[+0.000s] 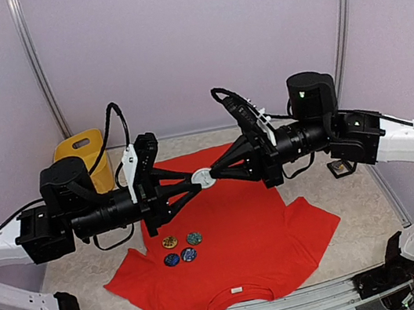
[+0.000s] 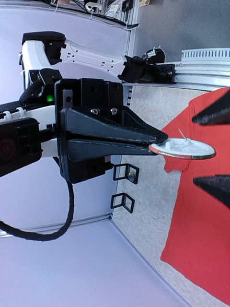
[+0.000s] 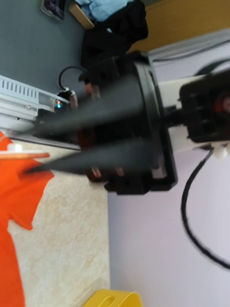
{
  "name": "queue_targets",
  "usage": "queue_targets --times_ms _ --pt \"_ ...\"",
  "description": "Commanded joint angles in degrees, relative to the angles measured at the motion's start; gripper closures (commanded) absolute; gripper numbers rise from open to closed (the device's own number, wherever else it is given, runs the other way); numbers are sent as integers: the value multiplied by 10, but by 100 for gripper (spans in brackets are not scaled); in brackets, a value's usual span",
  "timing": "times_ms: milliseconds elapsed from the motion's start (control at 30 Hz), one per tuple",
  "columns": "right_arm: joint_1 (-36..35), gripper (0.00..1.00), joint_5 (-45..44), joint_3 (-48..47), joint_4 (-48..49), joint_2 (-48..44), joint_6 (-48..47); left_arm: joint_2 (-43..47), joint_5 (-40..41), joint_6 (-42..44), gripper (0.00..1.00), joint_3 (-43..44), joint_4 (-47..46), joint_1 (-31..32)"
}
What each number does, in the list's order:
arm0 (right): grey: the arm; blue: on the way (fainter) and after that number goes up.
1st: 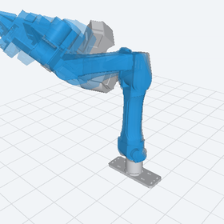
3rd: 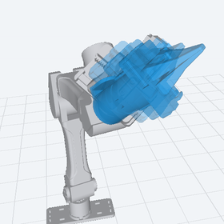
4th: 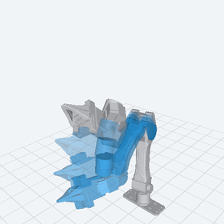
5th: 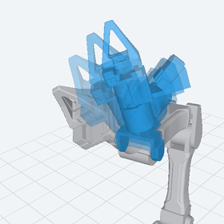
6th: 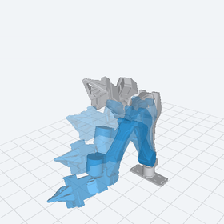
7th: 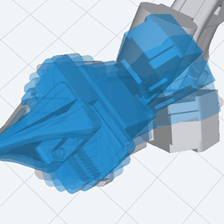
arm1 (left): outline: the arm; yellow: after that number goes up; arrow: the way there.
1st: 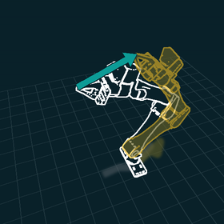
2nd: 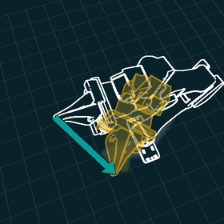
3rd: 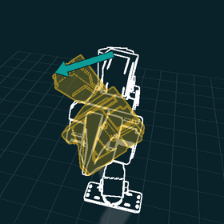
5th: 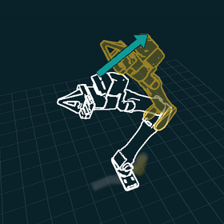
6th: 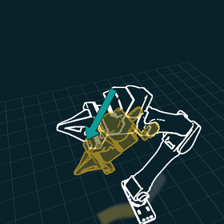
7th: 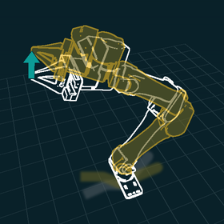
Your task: Pin the brooch onto the clothing
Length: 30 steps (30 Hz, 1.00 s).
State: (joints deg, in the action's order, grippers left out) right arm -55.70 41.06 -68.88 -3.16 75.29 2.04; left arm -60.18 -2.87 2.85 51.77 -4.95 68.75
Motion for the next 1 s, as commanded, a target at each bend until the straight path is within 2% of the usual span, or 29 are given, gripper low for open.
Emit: queue_targets --times_ms 0,33,100,233,333,433,600,767,900,967 --pt "29 100 -49 34 3 12 45 -15 96 -24 36 -23 -20 -10" --pt "41 100 -52 46 11 16 62 -20 114 -46 30 -30 -21 -20" --pt "68 100 -63 78 27 25 98 -27 126 -85 25 -47 -18 -52" --pt "119 100 -95 157 71 42 171 -40 137 -179 23 -105 -19 -126" --pt "153 100 -111 212 98 64 227 -70 166 -269 28 -143 13 -195" --pt "188 100 -116 250 108 97 264 -126 150 -328 38 -178 30 -267" --pt "214 100 -125 299 141 131 286 -209 151 -341 43 -221 -10 -310" --pt "217 100 -83 314 188 142 288 -272 164 -364 43 -224 14 -354" --pt "216 100 -90 312 179 134 278 -279 187 -386 42 -225 25 -366" --pt "216 100 -100 310 168 127 274 -262 205 -401 39 -236 24 -376"
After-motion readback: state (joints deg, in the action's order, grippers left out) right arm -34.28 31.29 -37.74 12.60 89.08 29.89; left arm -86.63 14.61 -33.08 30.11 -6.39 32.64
